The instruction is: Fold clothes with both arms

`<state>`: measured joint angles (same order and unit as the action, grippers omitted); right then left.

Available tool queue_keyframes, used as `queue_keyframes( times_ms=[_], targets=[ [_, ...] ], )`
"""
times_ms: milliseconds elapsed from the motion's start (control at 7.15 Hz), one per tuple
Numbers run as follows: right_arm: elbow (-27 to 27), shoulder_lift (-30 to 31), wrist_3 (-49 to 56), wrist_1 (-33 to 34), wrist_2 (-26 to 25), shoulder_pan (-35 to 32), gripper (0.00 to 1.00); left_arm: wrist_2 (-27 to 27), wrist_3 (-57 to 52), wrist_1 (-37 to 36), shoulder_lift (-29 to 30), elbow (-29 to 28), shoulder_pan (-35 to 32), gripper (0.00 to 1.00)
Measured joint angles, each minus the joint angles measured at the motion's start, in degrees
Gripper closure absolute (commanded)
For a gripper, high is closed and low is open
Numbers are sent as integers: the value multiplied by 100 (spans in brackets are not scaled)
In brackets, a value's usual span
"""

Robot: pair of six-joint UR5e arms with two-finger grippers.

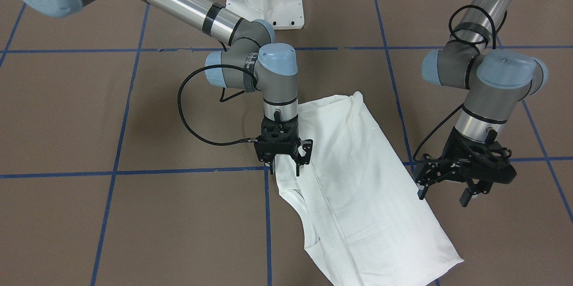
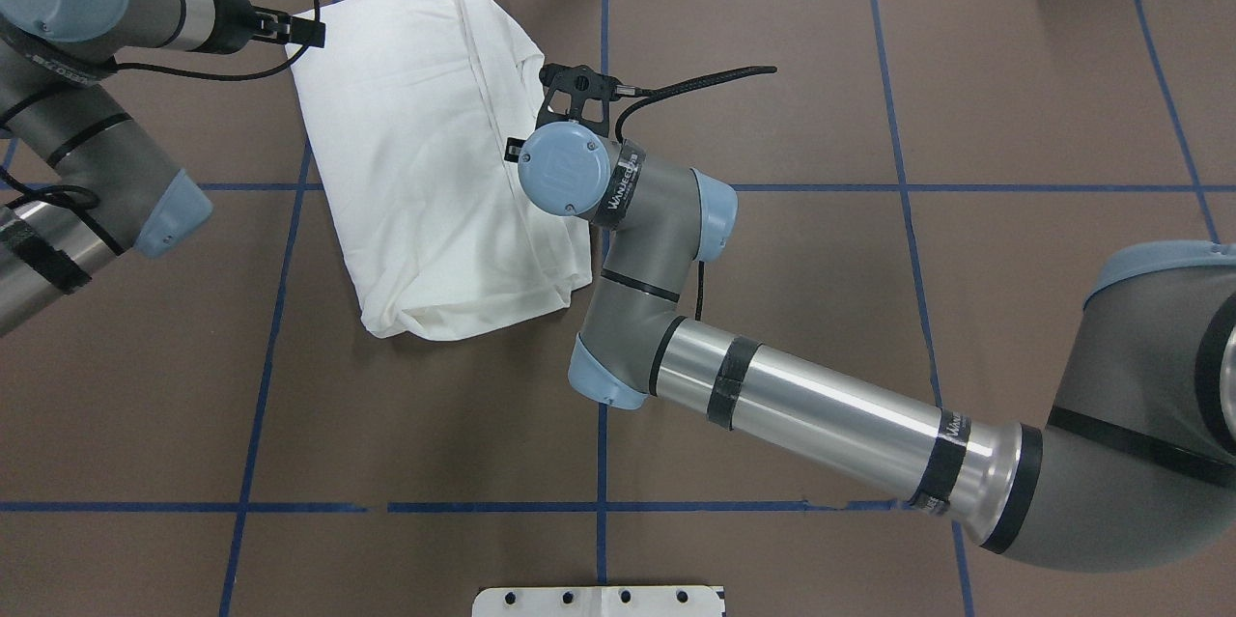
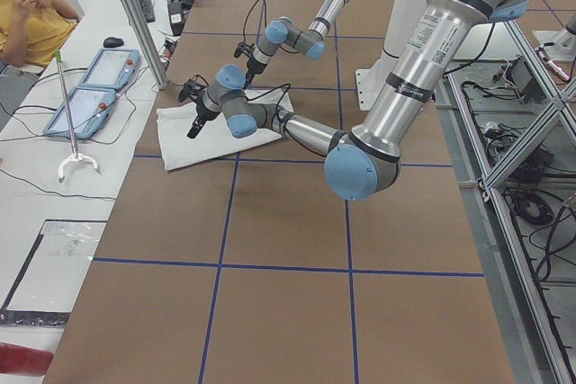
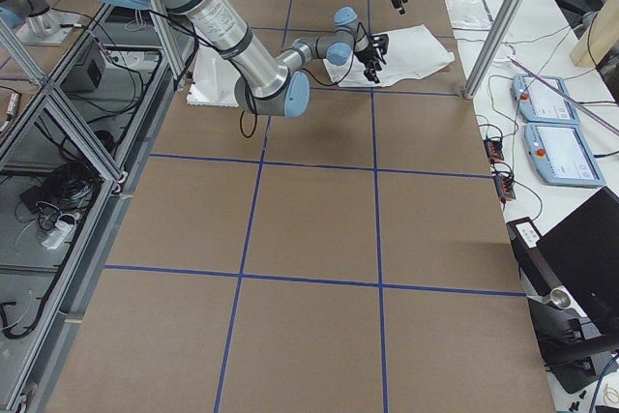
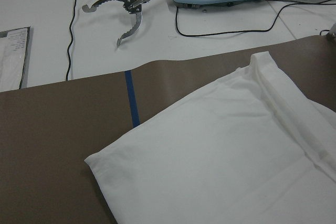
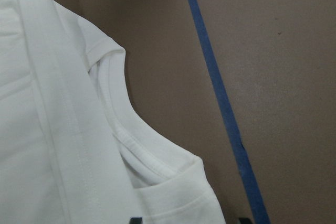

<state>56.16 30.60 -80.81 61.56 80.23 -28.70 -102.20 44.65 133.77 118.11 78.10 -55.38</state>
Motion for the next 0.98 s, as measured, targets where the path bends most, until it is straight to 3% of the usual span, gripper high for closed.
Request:
queue_keyframes(
  times_ms=[280,700,840,979],
  targets=[
    [-54,16,156,12,-52,11,42,6,0,0,-6,-4,1,0],
    [-61,70,388,38,-60,27,56,3,0,0,-18,-5,1,0],
    [-61,74,402,40,-60,36,71,4,0,0,-24,-5,1,0],
    [-60,72,404,40,-60,42,100,6,0,0,-32,-5,1,0]
  ],
)
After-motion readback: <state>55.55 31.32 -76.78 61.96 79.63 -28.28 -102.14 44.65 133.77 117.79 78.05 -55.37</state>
